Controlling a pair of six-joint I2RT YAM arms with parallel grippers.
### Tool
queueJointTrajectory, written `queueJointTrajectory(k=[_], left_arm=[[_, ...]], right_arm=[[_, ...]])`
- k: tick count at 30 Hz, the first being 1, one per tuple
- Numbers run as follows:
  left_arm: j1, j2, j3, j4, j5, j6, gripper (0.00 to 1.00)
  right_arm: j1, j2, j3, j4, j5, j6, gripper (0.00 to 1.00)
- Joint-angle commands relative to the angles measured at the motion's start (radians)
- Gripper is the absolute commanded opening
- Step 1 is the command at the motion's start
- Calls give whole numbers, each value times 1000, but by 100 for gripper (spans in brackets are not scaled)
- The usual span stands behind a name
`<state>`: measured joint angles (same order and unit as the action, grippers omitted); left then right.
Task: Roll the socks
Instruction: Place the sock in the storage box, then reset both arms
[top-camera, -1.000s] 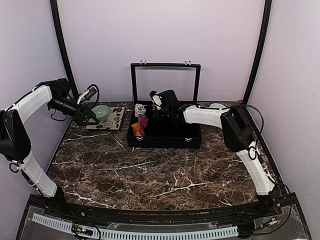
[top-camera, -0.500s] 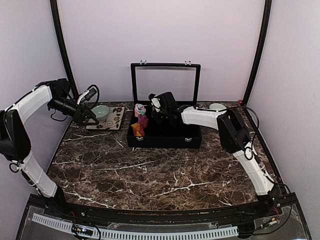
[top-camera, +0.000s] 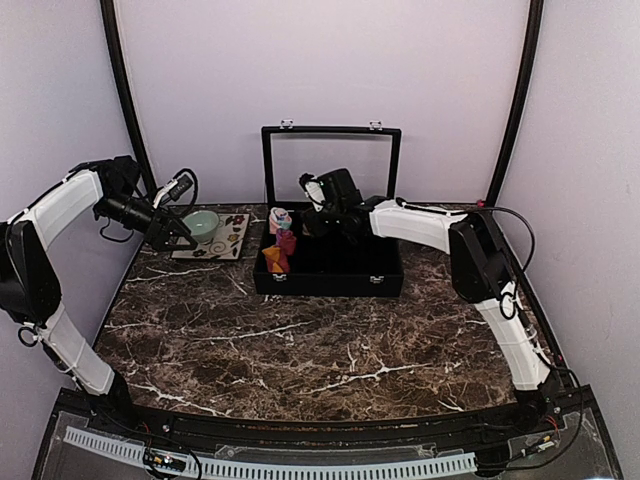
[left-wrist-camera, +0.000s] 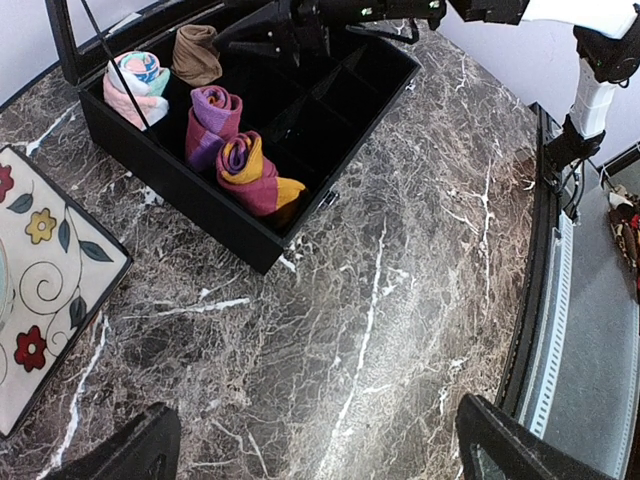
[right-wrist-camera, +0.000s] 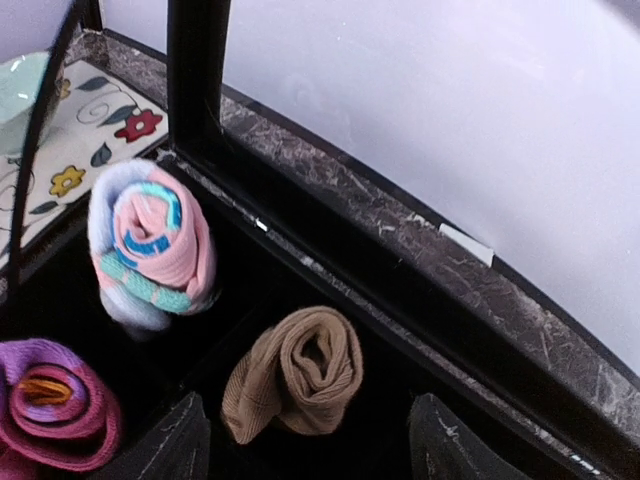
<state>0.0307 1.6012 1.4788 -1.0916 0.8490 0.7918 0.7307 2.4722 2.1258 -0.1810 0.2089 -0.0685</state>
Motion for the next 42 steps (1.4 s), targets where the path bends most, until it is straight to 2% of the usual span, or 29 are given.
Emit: queueJointTrajectory(k=[1, 2, 4, 5, 9, 16, 20, 23, 27, 30, 31, 33, 34, 38, 42], left_arm=[[7, -53, 13, -5, -8, -18, 99], [8, -56, 11, 4, -13, -26, 99], [6, -59, 12, 19, -39, -49, 99], [7, -62, 12, 26, -60, -59, 99], [8, -94, 8, 28, -101, -65, 99], [8, -180, -44, 77, -164, -87, 99], [8, -187, -82, 84, -183, -115, 99], [8, -222, -121, 135, -161, -170, 99], [9, -299, -232, 369, -202, -304, 99], [12, -361, -413, 681, -296, -413, 99], [15, -374, -479, 823, -332, -442, 99], [20, -383, -596, 1010, -394, -492, 99], [22, -380, -648, 1088, -412, -502, 99], [34, -323, -806, 1338, -432, -557, 99], [35, -231, -918, 1541, -461, -576, 99]], right_arm=[[-1, -108, -10, 3, 22, 9, 70], [-1, -118, -14, 0, 26, 9, 76], [-1, -135, -8, -16, 48, 10, 95], [-1, -144, -4, -25, 57, 13, 99], [-1, -225, -53, -21, 113, 75, 100], [-4, -431, -301, -17, 324, 360, 100], [-9, -538, -480, -42, 308, 450, 100], [-5, -643, -697, 46, 260, 504, 100], [-14, -805, -931, 119, 396, 545, 100], [-27, -924, -1094, 188, 617, 515, 100], [-38, -982, -1176, 249, 645, 433, 100], [-71, -1044, -1288, 361, 687, 326, 100], [-95, -1063, -1325, 380, 716, 323, 100], [-216, -1144, -1430, 346, 784, 423, 100], [-301, -1233, -1610, 607, 773, 326, 100]])
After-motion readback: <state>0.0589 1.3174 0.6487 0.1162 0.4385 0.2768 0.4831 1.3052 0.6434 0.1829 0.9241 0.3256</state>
